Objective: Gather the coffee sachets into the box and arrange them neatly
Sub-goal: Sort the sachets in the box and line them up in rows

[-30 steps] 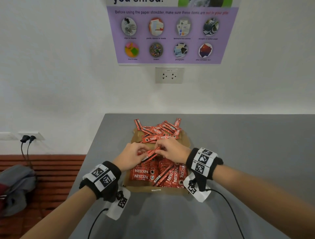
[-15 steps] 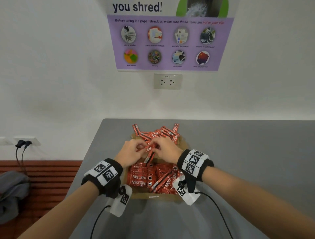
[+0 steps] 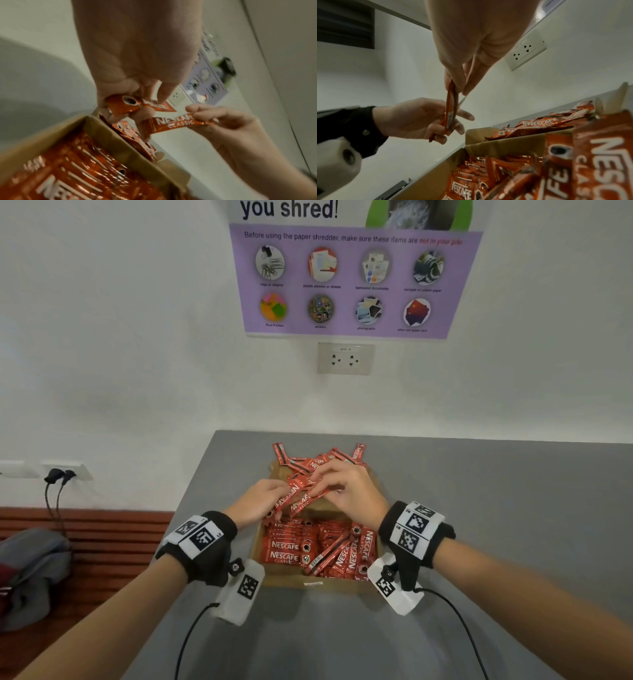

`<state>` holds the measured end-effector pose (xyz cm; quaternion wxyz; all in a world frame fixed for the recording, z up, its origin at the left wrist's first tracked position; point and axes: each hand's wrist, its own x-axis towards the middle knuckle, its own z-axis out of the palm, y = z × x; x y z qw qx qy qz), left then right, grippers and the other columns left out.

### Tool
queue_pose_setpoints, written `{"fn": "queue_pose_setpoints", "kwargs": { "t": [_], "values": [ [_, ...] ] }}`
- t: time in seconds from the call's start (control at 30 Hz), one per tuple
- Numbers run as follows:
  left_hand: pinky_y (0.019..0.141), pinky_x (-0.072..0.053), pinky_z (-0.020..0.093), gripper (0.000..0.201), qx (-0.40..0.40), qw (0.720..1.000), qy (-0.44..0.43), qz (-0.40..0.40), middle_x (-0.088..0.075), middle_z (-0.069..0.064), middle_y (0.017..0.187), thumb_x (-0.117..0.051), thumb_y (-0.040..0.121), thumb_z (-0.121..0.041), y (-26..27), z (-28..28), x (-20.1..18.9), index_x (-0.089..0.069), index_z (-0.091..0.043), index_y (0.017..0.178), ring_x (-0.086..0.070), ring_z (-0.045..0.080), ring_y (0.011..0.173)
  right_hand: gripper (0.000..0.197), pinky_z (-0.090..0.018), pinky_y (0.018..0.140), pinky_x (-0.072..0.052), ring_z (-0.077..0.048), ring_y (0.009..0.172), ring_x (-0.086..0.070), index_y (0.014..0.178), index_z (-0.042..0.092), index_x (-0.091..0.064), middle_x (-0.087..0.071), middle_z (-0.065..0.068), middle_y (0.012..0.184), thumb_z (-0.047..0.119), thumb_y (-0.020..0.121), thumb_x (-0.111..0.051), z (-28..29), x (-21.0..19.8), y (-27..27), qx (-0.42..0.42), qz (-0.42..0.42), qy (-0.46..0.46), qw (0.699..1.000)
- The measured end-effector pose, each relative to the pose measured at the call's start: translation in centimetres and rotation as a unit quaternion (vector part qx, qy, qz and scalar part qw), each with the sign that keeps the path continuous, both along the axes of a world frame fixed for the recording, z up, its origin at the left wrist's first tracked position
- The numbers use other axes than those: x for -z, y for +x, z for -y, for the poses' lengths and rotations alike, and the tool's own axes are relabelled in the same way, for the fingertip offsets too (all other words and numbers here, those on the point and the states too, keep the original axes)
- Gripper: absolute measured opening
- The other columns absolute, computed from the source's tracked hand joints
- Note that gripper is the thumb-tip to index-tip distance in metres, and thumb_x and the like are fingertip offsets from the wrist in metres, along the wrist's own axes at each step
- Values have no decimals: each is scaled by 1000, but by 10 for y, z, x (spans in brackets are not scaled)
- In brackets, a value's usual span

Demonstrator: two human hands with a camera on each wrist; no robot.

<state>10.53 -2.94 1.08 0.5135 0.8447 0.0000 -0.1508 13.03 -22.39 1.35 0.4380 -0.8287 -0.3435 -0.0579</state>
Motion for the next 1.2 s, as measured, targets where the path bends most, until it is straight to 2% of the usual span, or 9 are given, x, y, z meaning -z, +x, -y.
{"fn": "queue_pose_setpoints", "kwargs": {
  "t": [0.07,0.17,0.3,0.37,0.5,0.63,0.83,0.97,1.2],
  "values": [
    [47,-39,12,26,22,1000,14,-3,-59,-7,59,-40,99,-14,0,3,0,-63,-3,100,-49,2,42,14,-8,82,-41,4,86,-53,77,11,-75,-62,5,91,-1,78,-69,2,6,2,-6,1,-2,1000],
    [47,-39,11,23,31,999,25,0,-58,-8,51,-45,97,-15,-1,3,2,-64,-2,99,-48,2,41,15,-10,76,-42,4,81,-55,78,13,-75,-62,8,87,-1,79,-69,5,10,5,-10,-19,-19,1000],
    [65,-50,26,17,41,997,53,33,-63,6,70,-52,94,-20,-2,-1,5,-65,-9,100,-57,10,56,21,-23,68,-53,-10,79,-61,91,17,-73,-65,4,94,1,78,-66,8,9,5,-39,-59,-75,995],
    [70,-52,25,17,36,994,83,68,-66,3,77,-53,94,-21,-3,-2,7,-63,-11,104,-62,14,66,19,-27,69,-55,-17,78,-63,98,21,-68,-65,7,96,11,81,-67,6,9,1,-39,-92,-87,991],
    [67,-53,17,21,38,987,112,109,-65,-1,94,-51,95,-22,-8,-2,7,-59,-11,110,-64,13,78,25,-11,67,-47,-2,74,-60,110,18,-63,-67,4,100,21,85,-67,-4,10,-5,6,-82,-135,987],
    [59,-44,5,19,-5,980,131,148,-63,1,100,-48,97,-19,-15,-6,6,-60,-11,109,-58,3,77,23,-20,80,-51,-9,88,-63,107,12,-67,-69,-2,102,19,85,-67,-15,13,-16,22,-78,-227,970],
    [58,-40,6,20,8,979,172,107,-64,8,104,-49,94,-10,-28,-15,9,-59,-5,110,-56,11,82,17,-24,72,-48,-15,75,-59,94,7,-72,-70,-8,90,15,79,-73,-33,18,-37,-13,-140,-294,945],
    [63,-38,6,20,28,979,175,98,-65,9,107,-49,95,-10,-38,-22,13,-59,-5,111,-56,12,86,16,-32,77,-53,-21,87,-65,84,14,-72,-71,-4,91,21,72,-78,-48,23,-42,0,-138,-383,913],
    [60,-40,4,23,54,976,183,105,-63,6,104,-50,94,-9,-42,-31,14,-59,-6,115,-52,5,79,38,-36,77,-49,-27,93,-62,97,10,-62,-65,-8,102,38,74,-75,-65,20,-48,35,-52,-476,877]
  ]
}}
